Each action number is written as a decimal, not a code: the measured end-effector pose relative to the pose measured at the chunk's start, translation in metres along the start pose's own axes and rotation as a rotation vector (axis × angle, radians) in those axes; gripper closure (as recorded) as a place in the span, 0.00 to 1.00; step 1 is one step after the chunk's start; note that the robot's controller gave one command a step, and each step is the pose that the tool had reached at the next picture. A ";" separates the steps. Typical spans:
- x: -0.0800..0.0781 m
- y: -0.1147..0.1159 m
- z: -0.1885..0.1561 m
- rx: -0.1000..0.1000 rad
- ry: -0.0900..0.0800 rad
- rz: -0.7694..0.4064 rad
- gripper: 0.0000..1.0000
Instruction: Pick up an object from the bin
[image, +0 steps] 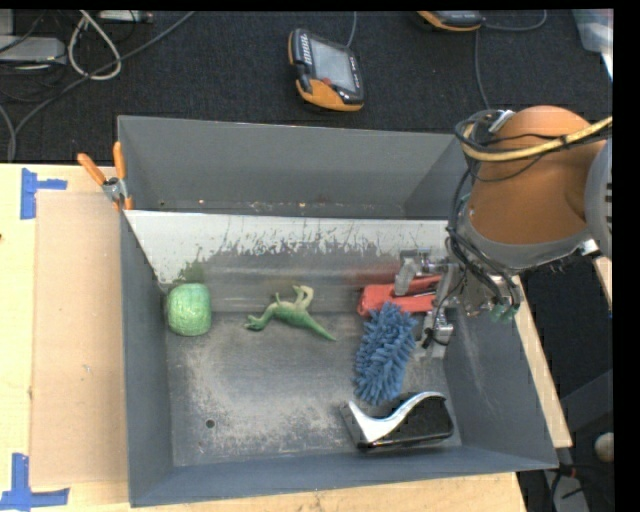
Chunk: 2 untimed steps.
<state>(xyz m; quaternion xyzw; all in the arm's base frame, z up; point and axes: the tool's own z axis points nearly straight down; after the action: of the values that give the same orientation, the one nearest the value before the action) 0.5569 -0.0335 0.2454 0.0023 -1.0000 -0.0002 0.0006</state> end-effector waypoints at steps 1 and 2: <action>0.000 0.000 0.000 0.000 0.000 0.002 0.00; -0.005 0.019 -0.017 -0.001 -0.002 0.025 0.00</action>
Offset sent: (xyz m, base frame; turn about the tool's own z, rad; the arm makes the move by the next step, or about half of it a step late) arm 0.0043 0.0179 0.0170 0.0274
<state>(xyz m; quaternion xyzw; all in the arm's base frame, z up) 0.5618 -0.0142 0.2623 -0.0104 -0.9999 -0.0008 -0.0004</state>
